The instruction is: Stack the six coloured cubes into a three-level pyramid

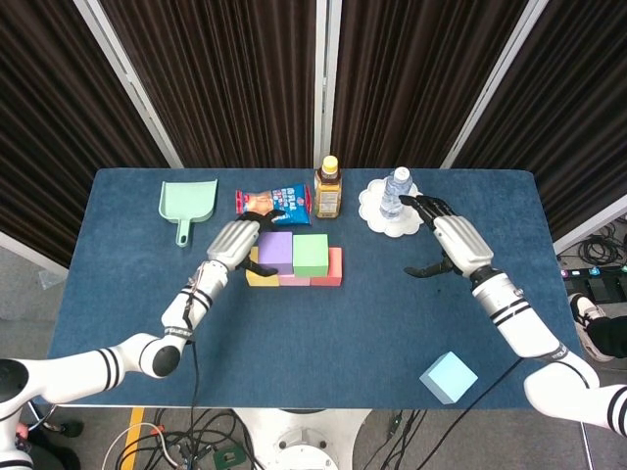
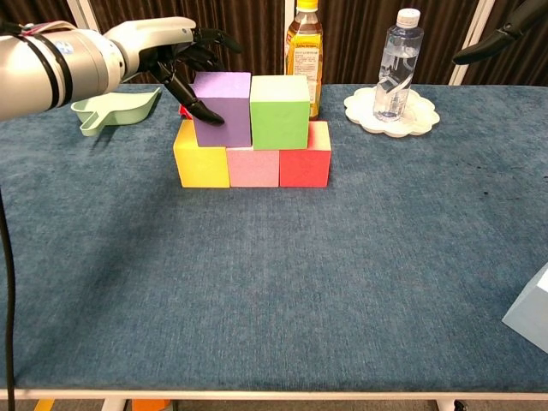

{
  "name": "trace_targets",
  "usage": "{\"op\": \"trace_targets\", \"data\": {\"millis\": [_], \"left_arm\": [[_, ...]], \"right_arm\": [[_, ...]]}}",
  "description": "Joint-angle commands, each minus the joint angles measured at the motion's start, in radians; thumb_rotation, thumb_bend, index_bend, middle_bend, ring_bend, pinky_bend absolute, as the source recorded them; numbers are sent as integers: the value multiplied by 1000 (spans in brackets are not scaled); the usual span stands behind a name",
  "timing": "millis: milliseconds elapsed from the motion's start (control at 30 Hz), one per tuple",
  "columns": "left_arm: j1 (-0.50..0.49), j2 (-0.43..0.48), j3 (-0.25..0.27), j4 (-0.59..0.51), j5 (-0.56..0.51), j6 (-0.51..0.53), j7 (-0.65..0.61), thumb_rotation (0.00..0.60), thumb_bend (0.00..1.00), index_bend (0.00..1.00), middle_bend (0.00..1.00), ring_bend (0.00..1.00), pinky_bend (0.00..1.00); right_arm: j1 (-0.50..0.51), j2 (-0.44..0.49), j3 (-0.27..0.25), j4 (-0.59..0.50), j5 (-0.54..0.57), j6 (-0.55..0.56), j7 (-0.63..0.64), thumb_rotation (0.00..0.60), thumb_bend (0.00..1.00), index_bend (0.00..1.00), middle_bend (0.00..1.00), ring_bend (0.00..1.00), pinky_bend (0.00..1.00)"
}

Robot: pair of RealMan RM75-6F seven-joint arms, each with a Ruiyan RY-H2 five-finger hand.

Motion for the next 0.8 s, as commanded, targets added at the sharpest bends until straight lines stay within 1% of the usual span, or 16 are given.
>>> {"op": "trace_targets", "data": {"millis": [33,267,800], "left_arm": [[0,0,-1,1,1,1,-1,600,16,127,333,184,111],[1,-2,0,2,6,4,1,600,18,132,374,198,111],[4,8,-2,-3,33,2,-16,600,20,132,380,198,111]], "right_arm": [[1,-2,0,3,-1,-2,2,600,29,0,111,0,0],[2,-6,1,10,-5,-4,12,600,28,0,111,0,0],[1,-8,4,16,-5,-3,18,600,28,0,111,0,0]]}}
